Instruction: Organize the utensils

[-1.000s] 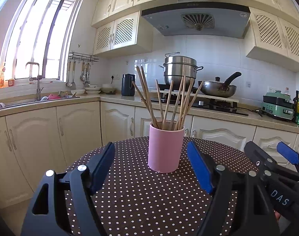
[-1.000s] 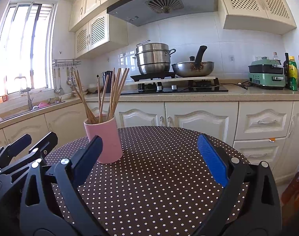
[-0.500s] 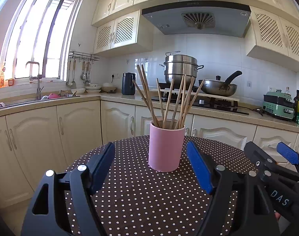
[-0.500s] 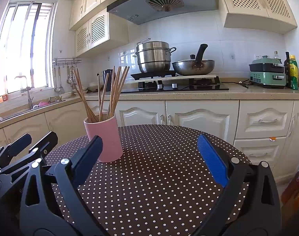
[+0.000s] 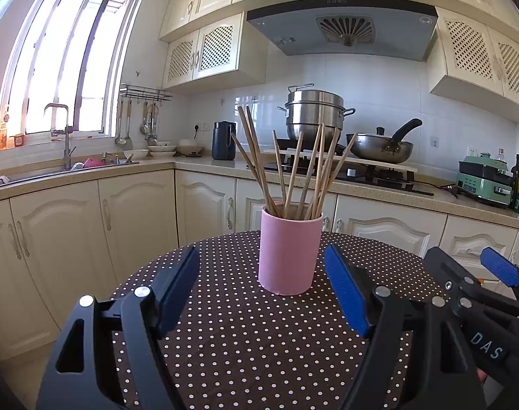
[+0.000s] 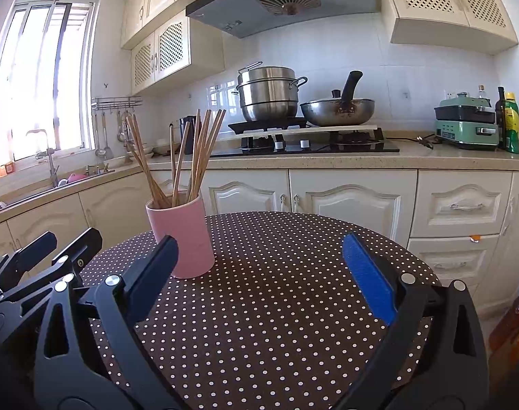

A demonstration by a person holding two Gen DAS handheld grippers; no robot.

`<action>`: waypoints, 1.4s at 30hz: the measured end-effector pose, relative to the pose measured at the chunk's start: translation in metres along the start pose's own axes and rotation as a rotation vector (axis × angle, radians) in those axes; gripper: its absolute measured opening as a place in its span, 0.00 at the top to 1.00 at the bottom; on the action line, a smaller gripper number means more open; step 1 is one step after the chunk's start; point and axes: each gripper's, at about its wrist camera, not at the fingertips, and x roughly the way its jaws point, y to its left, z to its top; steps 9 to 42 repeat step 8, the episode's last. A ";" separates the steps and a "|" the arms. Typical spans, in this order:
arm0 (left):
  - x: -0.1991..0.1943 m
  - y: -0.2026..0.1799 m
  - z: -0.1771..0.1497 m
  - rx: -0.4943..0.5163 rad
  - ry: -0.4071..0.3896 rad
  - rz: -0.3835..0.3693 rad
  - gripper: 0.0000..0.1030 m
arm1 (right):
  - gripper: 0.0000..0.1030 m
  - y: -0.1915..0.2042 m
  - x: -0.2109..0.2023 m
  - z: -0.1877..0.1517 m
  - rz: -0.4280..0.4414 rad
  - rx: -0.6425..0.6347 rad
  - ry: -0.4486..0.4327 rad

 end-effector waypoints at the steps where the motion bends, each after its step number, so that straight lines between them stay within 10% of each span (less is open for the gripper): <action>1: 0.001 0.000 0.000 -0.001 0.003 -0.001 0.28 | 0.08 0.000 0.001 0.000 0.000 0.000 0.002; 42: 0.004 -0.001 0.000 -0.004 0.015 -0.003 0.28 | 0.08 -0.001 0.002 0.001 0.002 0.000 0.011</action>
